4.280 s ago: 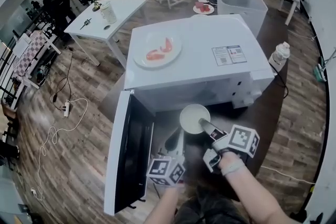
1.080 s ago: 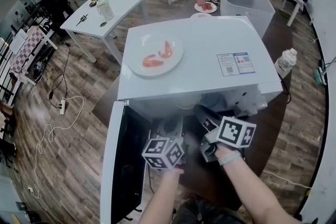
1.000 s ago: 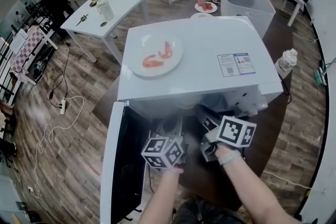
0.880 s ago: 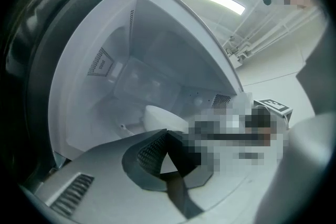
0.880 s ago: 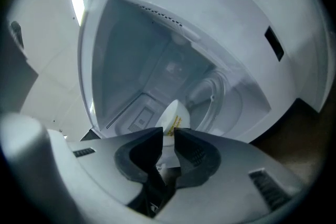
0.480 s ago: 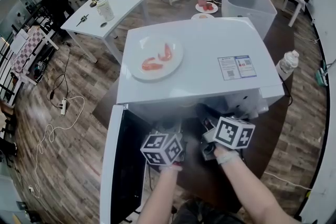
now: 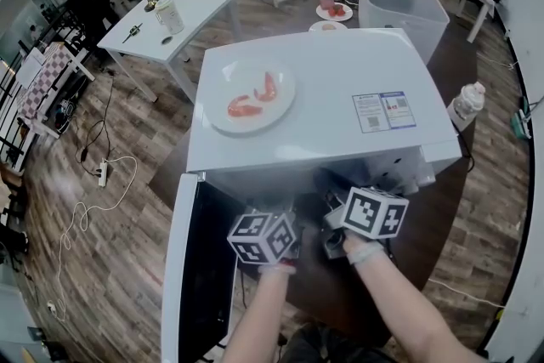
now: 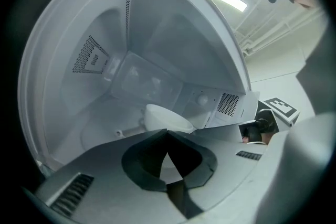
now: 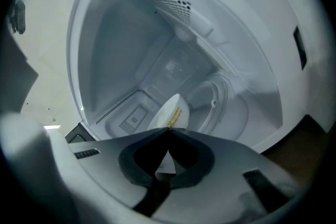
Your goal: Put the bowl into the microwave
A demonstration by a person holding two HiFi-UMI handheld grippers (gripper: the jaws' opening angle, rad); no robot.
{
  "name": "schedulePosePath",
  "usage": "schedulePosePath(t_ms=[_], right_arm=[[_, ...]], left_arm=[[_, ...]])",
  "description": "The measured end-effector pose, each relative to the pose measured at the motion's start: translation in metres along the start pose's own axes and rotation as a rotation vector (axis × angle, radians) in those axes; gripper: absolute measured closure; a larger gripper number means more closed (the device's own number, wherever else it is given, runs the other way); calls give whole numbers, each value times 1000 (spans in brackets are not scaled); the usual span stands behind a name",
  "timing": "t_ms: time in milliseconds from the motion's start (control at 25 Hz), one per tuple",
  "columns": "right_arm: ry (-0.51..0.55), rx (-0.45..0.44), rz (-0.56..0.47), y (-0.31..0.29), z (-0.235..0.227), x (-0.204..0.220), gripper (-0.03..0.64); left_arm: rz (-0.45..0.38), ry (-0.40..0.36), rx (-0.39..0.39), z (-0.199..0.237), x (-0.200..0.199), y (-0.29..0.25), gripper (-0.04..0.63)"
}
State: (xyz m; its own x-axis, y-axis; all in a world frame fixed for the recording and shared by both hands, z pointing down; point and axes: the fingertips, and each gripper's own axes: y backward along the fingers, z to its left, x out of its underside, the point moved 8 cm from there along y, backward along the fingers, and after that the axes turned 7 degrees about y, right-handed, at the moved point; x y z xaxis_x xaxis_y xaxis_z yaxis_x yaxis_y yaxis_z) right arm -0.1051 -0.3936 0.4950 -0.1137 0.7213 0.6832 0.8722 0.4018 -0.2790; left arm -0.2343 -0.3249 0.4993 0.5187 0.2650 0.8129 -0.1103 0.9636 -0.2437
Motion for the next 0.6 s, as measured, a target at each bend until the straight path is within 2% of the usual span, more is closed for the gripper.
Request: schedulePosePath(t_ms=[600], right_arm=[[-25,9,-14,-9,-3,-6,611]], left_arm=[[15,3,-1,-1,-4,-7,584]])
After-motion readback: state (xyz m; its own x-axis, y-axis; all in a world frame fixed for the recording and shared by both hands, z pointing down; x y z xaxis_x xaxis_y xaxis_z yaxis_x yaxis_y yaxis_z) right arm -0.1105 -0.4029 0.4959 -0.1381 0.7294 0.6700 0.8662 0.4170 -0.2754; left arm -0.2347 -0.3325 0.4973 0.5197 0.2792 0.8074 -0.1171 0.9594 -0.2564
